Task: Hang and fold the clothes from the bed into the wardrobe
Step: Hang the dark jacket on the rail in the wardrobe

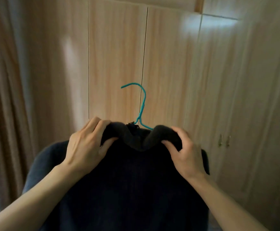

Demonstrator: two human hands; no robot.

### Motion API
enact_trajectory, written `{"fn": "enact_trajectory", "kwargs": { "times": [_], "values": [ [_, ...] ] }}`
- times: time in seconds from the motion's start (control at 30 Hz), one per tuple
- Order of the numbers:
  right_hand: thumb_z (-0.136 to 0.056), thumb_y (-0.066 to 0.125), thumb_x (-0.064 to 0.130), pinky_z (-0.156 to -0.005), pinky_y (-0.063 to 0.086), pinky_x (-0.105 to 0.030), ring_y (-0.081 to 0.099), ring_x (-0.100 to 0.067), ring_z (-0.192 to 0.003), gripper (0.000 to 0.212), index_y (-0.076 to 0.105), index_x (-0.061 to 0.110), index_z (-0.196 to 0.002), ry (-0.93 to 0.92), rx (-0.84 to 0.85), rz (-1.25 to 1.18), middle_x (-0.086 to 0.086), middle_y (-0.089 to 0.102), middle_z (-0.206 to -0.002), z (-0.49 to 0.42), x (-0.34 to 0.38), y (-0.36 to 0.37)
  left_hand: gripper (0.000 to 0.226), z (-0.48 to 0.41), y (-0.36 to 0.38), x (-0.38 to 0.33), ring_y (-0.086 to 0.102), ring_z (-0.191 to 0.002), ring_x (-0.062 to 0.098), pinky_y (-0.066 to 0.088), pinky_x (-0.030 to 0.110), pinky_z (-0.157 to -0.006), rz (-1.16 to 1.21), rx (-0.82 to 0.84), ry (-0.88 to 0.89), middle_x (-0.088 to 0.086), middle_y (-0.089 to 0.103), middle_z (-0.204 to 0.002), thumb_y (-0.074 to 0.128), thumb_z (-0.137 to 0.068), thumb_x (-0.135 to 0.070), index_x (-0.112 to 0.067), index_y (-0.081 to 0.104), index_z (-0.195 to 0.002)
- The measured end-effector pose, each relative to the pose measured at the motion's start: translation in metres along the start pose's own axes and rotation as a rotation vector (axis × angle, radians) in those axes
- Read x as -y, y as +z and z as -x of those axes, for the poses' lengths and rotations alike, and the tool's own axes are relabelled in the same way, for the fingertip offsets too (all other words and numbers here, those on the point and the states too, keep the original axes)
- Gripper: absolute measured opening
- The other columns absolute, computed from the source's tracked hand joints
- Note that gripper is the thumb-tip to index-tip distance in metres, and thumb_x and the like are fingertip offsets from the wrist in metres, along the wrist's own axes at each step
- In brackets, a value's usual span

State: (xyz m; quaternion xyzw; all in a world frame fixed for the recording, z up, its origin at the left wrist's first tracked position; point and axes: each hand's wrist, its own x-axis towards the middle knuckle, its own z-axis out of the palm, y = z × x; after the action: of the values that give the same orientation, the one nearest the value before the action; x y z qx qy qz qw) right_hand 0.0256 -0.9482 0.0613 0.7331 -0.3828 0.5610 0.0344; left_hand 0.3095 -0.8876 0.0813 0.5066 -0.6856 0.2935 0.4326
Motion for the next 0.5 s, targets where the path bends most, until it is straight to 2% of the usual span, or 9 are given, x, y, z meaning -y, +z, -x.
{"fn": "enact_trajectory", "kwargs": {
  "times": [0.1, 0.2, 0.37, 0.5],
  "values": [
    [-0.087, 0.058, 0.053, -0.080, 0.055, -0.029, 0.060, -0.008, -0.094, 0.041, 0.058, 0.029, -0.121, 0.004, 0.013, -0.034, 0.010, 0.060, -0.106, 0.001, -0.017, 0.026, 0.039, 0.001, 0.015, 0.012, 0.056, -0.083, 0.017, 0.048, 0.035, -0.060, -0.001, 0.051, -0.008, -0.008, 0.054, -0.097, 0.050, -0.089, -0.049, -0.022, 0.057, -0.116],
    [-0.087, 0.061, 0.048, -0.081, 0.056, -0.034, 0.061, -0.012, -0.093, 0.039, 0.059, 0.027, -0.120, 0.030, 0.033, -0.078, 0.008, 0.062, -0.105, 0.001, -0.039, 0.048, 0.043, 0.002, 0.035, 0.019, 0.057, -0.085, 0.018, 0.049, 0.033, -0.062, -0.038, 0.094, -0.022, -0.008, 0.056, -0.098, 0.051, -0.088, -0.051, -0.021, 0.059, -0.117],
    [-0.087, 0.061, 0.048, -0.083, 0.054, -0.040, 0.058, -0.011, -0.092, 0.039, 0.061, 0.023, -0.118, 0.040, 0.014, -0.159, 0.010, 0.058, -0.101, -0.012, -0.085, 0.088, 0.053, -0.007, 0.079, 0.026, 0.063, -0.088, 0.024, 0.050, 0.035, -0.060, -0.149, 0.139, -0.064, 0.000, 0.061, -0.100, 0.074, -0.086, -0.035, -0.012, 0.055, -0.130],
    [-0.088, 0.070, 0.037, -0.085, 0.053, -0.042, 0.058, -0.010, -0.094, 0.034, 0.060, 0.025, -0.118, 0.046, 0.039, -0.189, 0.011, 0.058, -0.102, -0.033, -0.140, 0.113, 0.033, -0.026, 0.126, 0.026, 0.061, -0.081, 0.022, 0.044, 0.031, -0.059, -0.166, 0.181, -0.075, -0.005, 0.058, -0.094, 0.072, -0.087, -0.036, -0.017, 0.062, -0.112]
  ]
}}
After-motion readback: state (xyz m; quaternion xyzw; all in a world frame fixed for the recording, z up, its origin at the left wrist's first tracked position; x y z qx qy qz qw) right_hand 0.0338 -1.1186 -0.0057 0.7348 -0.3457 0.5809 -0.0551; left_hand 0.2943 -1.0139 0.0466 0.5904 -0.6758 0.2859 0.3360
